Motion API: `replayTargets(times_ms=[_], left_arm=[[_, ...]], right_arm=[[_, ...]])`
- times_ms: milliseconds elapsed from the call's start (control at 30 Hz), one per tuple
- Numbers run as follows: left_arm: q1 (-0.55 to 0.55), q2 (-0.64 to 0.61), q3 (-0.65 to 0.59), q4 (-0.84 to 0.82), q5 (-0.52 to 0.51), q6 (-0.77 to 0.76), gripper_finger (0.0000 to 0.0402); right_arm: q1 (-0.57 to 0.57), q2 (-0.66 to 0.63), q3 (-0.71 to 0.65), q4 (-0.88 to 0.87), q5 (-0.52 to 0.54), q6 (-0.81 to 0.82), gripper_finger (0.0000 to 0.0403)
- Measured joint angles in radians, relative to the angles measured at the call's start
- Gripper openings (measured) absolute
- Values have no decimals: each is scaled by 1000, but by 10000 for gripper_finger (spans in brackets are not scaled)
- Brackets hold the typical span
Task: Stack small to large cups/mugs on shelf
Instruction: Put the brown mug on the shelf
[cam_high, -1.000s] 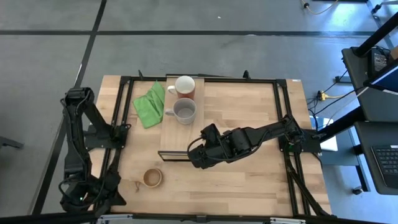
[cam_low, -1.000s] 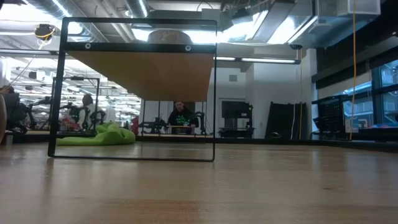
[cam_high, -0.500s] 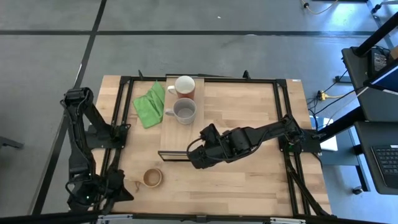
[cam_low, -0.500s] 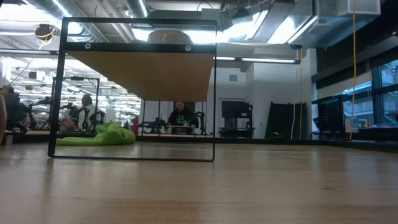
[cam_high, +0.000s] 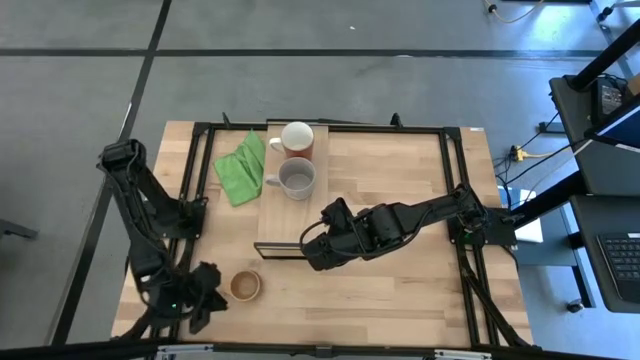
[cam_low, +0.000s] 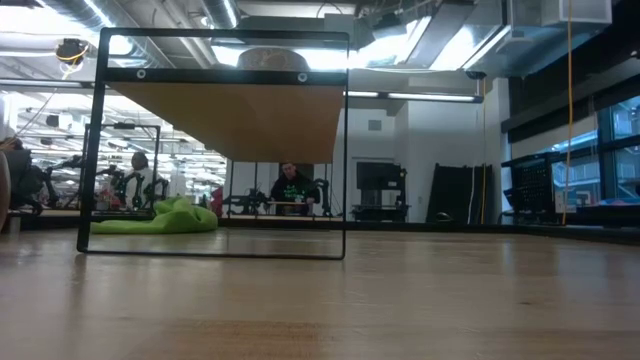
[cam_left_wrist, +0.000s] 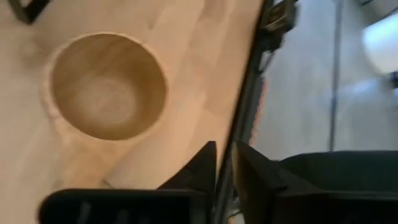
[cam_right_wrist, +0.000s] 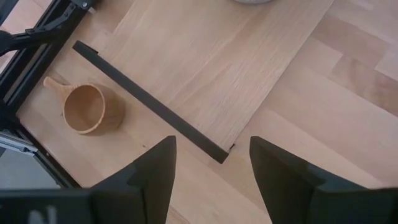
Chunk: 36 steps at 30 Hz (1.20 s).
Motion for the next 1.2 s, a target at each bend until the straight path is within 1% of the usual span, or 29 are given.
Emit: replayTargets(times_ms=[133, 200, 267, 367, 500, 633, 733, 833, 1033, 1200], left_arm=[[81, -1, 0, -13, 79, 67, 94], [113, -1, 0, -15, 89, 108, 112], [143, -1, 0, -30, 93, 139, 122], [185, -2, 0, -77, 117, 161, 124], [230, -3, 0, -205, 171, 161, 122], [261, -39, 0, -285, 209, 221, 122], [265, -68, 2, -286, 204, 311, 122], [265, -78, 2, -285, 205, 366, 122], [286, -52, 2, -289, 233, 377, 124], [317, -28, 2, -286, 233, 400, 141]], right_arm=[[0, 0, 0, 0, -4, 0, 206], [0, 0, 0, 0, -5, 1, 206], [0, 0, 0, 0, -5, 8, 206], [0, 0, 0, 0, -5, 9, 206], [0, 2, 0, 0, -6, 9, 206], [0, 2, 0, 0, -6, 10, 206], [-1, 2, 0, 0, -6, 10, 206], [-1, 2, 0, 0, -5, 9, 206], [-2, 2, 0, -9, 2, 8, 206], [-3, 2, 0, -15, 4, -7, 206]])
